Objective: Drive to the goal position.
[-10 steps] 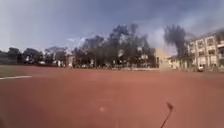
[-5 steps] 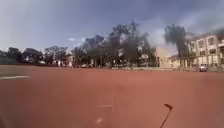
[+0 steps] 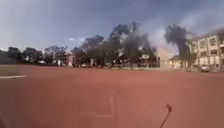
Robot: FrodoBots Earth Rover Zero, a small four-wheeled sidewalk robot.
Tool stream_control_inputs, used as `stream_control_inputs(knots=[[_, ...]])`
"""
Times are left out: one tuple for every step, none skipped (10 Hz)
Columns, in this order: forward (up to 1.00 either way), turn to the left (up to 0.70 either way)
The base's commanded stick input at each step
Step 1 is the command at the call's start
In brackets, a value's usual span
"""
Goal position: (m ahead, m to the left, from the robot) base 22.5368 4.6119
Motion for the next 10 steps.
stream_control_inputs(knots=[[0.70, 0.00], [0.70, 0.00], [0.70, 0.00], [0.70, 0.00], [0.70, 0.00], [0.70, 0.00], [0.70, 0.00], [0.70, 0.00], [0.70, 0.00], [0.70, 0.00]])
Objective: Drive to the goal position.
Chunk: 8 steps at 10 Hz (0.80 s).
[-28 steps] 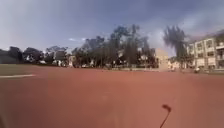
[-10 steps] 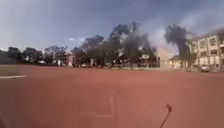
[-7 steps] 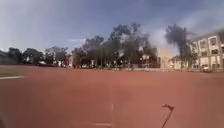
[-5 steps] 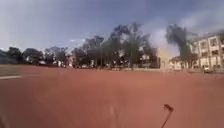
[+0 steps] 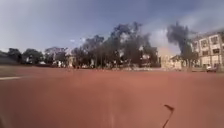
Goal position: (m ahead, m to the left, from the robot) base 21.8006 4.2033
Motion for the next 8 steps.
stream_control_inputs(knots=[[0.70, 0.00], [0.70, 0.00], [0.70, 0.00], [0.70, 0.00], [0.70, 0.00], [0.70, 0.00], [0.70, 0.00], [0.70, 0.00]])
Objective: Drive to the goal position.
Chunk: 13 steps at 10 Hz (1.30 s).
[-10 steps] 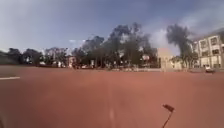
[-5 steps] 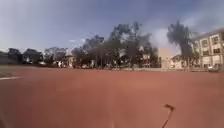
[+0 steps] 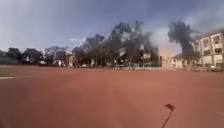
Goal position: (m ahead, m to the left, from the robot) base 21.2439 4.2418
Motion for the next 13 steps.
stream_control_inputs(knots=[[0.70, 0.00], [0.70, 0.00], [0.70, 0.00], [0.70, 0.00], [0.70, 0.00], [0.70, 0.00], [0.70, 0.00], [0.70, 0.00], [0.70, 0.00], [0.70, 0.00], [0.70, 0.00], [0.70, 0.00], [0.70, 0.00]])
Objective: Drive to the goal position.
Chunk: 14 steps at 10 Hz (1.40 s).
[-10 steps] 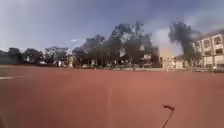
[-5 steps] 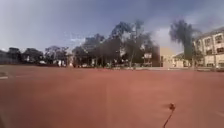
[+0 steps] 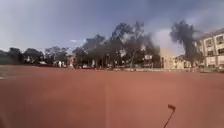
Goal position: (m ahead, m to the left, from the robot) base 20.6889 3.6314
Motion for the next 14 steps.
stream_control_inputs(knots=[[0.70, 0.00], [0.70, 0.00], [0.70, 0.00], [0.70, 0.00], [0.70, 0.00], [0.70, 0.00], [0.70, 0.00], [0.70, 0.00], [0.70, 0.00], [0.70, 0.00], [0.70, 0.00], [0.70, 0.00], [0.70, 0.00], [0.70, 0.00]])
